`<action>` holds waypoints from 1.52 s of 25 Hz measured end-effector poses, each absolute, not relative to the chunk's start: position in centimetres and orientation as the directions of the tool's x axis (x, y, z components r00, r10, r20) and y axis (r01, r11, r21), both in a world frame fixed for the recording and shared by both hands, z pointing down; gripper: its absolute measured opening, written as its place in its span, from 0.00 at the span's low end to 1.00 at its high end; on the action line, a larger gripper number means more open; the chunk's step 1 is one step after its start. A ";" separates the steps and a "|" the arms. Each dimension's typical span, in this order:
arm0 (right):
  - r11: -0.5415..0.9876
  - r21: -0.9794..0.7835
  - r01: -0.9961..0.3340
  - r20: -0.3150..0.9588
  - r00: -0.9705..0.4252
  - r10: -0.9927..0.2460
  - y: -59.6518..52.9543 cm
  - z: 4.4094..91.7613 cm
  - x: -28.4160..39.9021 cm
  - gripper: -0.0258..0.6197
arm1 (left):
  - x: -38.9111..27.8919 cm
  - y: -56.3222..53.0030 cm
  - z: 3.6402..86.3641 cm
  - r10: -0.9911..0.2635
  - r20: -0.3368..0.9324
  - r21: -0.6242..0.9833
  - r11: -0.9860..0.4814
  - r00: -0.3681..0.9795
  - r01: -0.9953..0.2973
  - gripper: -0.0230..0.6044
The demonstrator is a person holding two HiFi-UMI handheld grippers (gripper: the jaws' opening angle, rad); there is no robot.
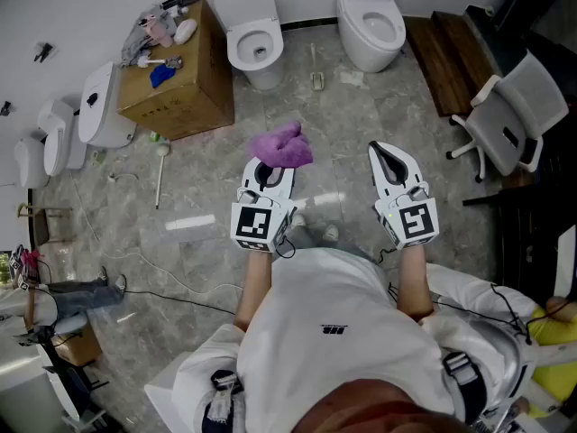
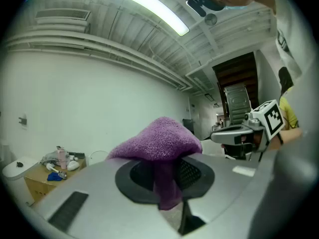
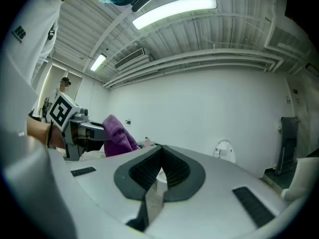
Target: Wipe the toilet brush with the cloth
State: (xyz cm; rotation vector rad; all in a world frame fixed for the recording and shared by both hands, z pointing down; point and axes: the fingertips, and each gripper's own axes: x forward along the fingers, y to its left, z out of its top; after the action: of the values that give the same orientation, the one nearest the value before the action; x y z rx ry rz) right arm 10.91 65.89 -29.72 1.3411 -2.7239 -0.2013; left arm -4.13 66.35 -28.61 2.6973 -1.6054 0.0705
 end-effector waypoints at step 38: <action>0.571 0.134 -0.810 0.123 -0.558 -0.821 40.5 -25.4 5.9 0.03 | -9.5 40.6 -24.8 -0.857 0.099 -0.001 -0.508 0.505 -0.861 0.14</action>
State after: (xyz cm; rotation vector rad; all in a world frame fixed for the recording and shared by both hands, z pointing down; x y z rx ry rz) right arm 5.91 40.46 -25.43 1.3778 -2.6289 -0.0925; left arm -9.53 40.57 -24.85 2.6837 -1.5335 0.1337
